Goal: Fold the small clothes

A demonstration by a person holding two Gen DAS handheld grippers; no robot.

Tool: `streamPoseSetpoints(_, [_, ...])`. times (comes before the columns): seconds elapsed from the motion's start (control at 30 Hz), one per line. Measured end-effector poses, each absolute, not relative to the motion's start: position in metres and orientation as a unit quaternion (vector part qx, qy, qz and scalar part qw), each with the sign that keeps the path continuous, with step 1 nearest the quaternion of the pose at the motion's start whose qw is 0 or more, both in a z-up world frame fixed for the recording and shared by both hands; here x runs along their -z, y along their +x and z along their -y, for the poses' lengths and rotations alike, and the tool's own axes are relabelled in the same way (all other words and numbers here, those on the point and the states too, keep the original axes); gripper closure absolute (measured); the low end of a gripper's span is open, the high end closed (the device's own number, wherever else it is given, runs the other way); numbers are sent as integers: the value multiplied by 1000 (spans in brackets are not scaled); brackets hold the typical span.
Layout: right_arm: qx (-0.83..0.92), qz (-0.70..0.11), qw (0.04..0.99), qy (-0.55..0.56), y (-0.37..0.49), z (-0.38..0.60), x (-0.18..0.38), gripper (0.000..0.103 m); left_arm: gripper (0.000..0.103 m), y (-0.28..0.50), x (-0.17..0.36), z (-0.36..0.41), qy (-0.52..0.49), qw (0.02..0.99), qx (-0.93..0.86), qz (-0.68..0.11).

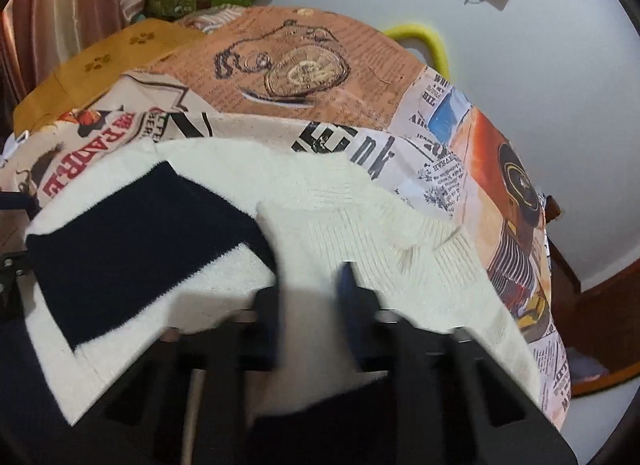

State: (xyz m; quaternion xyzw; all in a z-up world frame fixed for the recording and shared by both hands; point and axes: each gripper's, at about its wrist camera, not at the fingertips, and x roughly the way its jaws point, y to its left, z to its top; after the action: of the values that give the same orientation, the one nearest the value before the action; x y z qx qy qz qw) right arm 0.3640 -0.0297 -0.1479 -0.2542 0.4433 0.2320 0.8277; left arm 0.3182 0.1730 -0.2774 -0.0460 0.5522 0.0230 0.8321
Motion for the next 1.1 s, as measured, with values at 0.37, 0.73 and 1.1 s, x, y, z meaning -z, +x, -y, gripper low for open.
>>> streamPoseSetpoints(0.37, [-196,-382,898,-94,335,142,79,94,16,313,276,-172,-50,835,-48,-546])
streamPoseSetpoints(0.73, [-172,-464,869,23,307,229,119,73,19,313,264,-149,10,845,-79,-529])
streamPoseSetpoints(1.1, [-154,-428,886,93,314,258,110,93,83,335,259,-142,23,856,-81,-510])
